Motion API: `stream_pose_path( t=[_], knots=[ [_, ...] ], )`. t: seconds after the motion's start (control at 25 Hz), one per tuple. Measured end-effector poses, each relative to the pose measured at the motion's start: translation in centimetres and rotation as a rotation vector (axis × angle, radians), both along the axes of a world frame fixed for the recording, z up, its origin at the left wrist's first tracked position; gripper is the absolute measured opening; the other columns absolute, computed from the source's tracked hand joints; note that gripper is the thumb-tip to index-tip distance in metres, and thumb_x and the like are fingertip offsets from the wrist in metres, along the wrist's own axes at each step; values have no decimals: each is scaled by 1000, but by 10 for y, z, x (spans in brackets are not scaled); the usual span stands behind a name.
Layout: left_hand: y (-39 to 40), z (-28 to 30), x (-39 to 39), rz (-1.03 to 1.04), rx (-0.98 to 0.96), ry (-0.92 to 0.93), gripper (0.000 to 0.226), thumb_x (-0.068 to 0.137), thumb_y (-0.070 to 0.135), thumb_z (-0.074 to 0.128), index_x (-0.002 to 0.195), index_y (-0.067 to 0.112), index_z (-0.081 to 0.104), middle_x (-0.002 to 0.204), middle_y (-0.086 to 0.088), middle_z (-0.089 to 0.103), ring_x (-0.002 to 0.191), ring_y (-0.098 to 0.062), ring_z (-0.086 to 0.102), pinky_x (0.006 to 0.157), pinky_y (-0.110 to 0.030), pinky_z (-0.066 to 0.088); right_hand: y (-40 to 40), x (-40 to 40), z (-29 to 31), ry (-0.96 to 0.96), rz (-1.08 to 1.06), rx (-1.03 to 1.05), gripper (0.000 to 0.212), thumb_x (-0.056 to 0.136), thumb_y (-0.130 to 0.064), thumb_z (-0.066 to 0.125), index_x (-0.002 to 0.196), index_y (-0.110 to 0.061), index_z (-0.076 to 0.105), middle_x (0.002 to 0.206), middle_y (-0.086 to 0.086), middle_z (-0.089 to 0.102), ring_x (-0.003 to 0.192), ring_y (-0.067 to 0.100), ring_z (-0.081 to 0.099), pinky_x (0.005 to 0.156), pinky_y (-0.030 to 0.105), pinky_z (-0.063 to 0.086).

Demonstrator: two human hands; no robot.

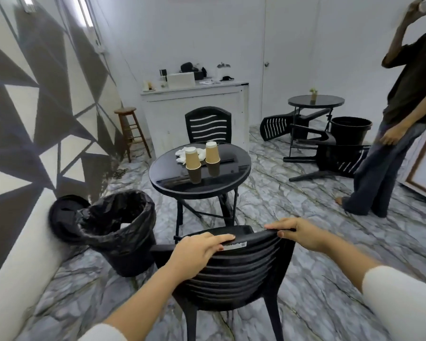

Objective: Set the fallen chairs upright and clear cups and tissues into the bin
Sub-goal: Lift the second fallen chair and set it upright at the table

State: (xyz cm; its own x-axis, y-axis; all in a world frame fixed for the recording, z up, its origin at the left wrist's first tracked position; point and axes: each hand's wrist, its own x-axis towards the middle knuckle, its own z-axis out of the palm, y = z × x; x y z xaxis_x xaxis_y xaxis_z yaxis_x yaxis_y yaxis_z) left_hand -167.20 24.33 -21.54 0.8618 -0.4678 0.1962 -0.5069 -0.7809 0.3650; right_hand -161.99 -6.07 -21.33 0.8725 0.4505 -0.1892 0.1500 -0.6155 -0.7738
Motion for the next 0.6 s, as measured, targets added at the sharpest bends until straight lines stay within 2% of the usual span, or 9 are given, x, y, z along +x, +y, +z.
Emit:
stream_pose_path(
  t=[0.08, 0.16, 0.2, 0.32, 0.44, 0.52, 0.6],
  knots=[
    [3, 9, 27, -32, 46, 64, 36, 96, 44, 30, 128, 60, 33, 107, 11, 60, 95, -10, 56, 77, -32, 47, -3, 29, 1, 35, 33, -41, 36, 93, -15, 54, 107, -48, 61, 123, -17, 56, 119, 5, 49, 105, 24, 36],
    [8, 16, 53, -40, 54, 81, 35, 95, 48, 29, 125, 65, 30, 112, 16, 59, 96, -2, 54, 76, -32, 48, -5, 56, 10, 37, 50, -84, 34, 92, -26, 56, 104, -57, 60, 120, -27, 55, 115, -5, 49, 103, 21, 36],
    [8, 18, 63, -29, 50, 84, 34, 92, 53, 26, 122, 68, 31, 113, 19, 58, 96, 2, 52, 75, -32, 49, -5, 66, 13, 38, 40, -72, 31, 90, -29, 57, 102, -58, 61, 119, -27, 57, 113, -7, 51, 100, 18, 38],
    [5, 22, 73, 29, 35, 30, 34, 84, 62, 18, 112, 76, 31, 114, 26, 58, 97, 5, 53, 73, -28, 50, -4, 90, 18, 90, 63, -40, 26, 89, -30, 59, 100, -54, 64, 117, -27, 61, 107, -14, 54, 92, 10, 40],
    [-5, 18, 58, 119, -9, -56, 33, 85, 62, 22, 113, 75, 33, 109, 30, 62, 95, 8, 55, 69, -23, 49, -9, 104, 19, 140, 135, -54, 25, 88, -27, 61, 103, -47, 64, 113, -32, 58, 100, -25, 52, 83, -2, 40],
    [-17, 10, 43, 162, -42, -113, 34, 86, 60, 22, 115, 73, 34, 104, 27, 65, 91, 6, 56, 62, -18, 45, -15, 108, 19, 153, 206, -91, 25, 87, -27, 63, 105, -44, 65, 114, -29, 59, 100, -23, 52, 86, -1, 41],
    [-33, 4, 31, 184, -58, -140, 33, 86, 60, 23, 114, 72, 35, 103, 25, 65, 84, 5, 54, 55, -11, 34, -26, 104, 20, 135, 236, -113, 25, 84, -29, 66, 103, -45, 67, 112, -27, 63, 103, -17, 56, 90, 5, 43]
  ],
)
